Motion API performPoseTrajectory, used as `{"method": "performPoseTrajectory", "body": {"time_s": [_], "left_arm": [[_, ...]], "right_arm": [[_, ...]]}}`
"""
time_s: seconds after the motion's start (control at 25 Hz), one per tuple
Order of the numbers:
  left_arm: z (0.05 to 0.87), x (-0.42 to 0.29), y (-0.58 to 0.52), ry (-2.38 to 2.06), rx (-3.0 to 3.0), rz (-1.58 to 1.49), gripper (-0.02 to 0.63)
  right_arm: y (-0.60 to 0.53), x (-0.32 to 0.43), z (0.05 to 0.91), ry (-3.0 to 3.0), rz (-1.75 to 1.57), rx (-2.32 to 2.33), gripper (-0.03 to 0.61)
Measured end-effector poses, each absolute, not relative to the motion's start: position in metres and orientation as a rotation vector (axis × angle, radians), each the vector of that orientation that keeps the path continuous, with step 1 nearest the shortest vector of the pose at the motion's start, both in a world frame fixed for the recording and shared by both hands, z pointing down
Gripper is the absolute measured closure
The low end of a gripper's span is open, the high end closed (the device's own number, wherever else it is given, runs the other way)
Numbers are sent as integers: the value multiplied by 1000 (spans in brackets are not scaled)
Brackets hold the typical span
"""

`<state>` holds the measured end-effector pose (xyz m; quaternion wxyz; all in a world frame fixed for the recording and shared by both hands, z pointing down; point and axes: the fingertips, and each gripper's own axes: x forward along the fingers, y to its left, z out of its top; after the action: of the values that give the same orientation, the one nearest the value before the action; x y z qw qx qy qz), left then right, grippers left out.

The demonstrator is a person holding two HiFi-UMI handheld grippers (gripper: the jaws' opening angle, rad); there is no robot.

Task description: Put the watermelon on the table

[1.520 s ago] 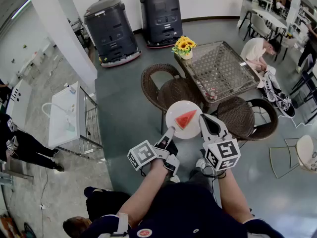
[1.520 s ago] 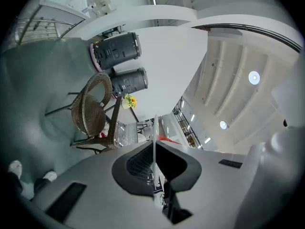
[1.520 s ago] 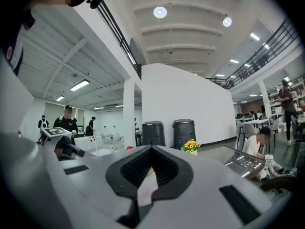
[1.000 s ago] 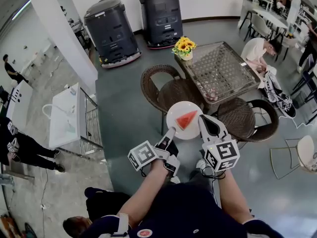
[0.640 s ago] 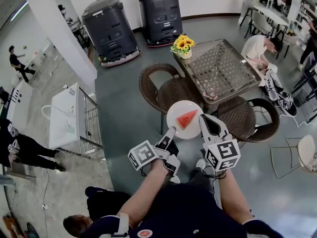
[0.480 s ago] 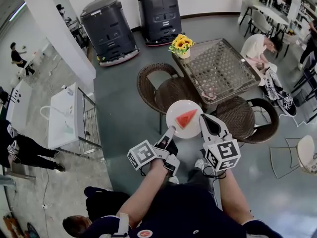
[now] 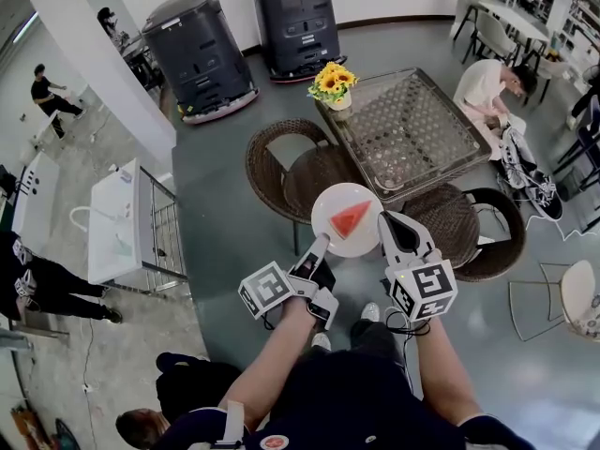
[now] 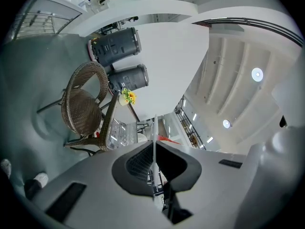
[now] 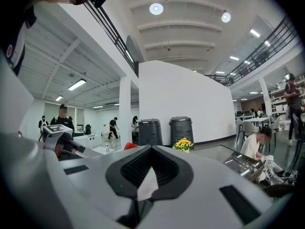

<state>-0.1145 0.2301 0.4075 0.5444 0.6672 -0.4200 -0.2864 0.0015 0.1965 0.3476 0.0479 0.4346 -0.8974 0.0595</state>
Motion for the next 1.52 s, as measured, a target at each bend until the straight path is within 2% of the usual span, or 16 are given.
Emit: {"method": "performPoseTrajectory", "body": {"time_s": [0.8,1.52], "left_arm": [[402,-41,147,-1049,1578,-691,597],[432,-59,55,-1003,1554,-691,597]], "right_arm": [[106,76,346,-2799,195,1260,575],[13,59,367,-2726,199,1266,575]]}}
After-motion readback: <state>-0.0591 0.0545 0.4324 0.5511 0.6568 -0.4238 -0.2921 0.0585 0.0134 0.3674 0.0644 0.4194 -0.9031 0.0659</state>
